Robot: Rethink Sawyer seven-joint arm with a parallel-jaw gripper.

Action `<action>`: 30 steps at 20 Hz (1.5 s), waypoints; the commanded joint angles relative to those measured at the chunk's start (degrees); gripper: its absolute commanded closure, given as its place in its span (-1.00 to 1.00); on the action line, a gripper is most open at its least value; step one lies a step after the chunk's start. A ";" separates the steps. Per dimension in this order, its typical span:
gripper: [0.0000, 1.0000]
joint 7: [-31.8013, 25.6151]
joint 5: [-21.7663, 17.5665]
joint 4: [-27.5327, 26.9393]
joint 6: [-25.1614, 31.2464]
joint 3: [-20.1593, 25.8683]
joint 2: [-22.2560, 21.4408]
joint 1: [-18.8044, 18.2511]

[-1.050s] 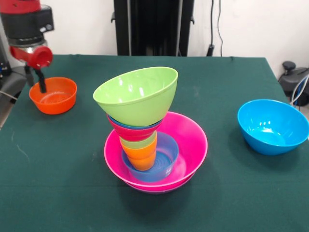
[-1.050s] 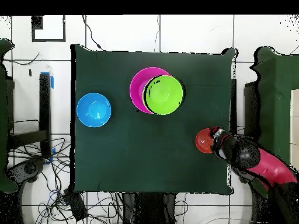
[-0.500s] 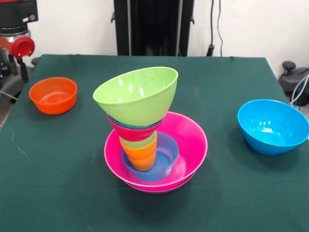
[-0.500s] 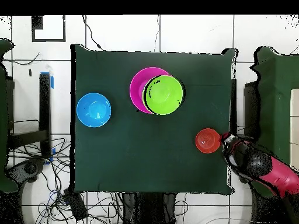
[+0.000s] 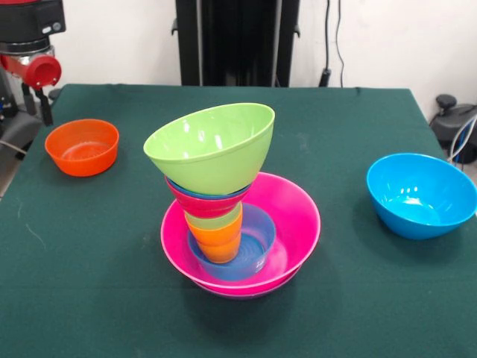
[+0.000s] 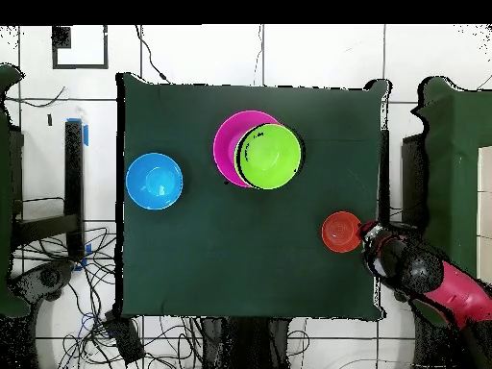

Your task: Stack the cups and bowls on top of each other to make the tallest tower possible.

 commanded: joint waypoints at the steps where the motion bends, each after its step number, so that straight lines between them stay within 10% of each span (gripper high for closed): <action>1: -1.00 3.25 0.79 5.72 -0.65 3.34 3.18 2.15; 30: -1.00 2.32 0.33 1.11 -4.14 5.00 10.44 2.18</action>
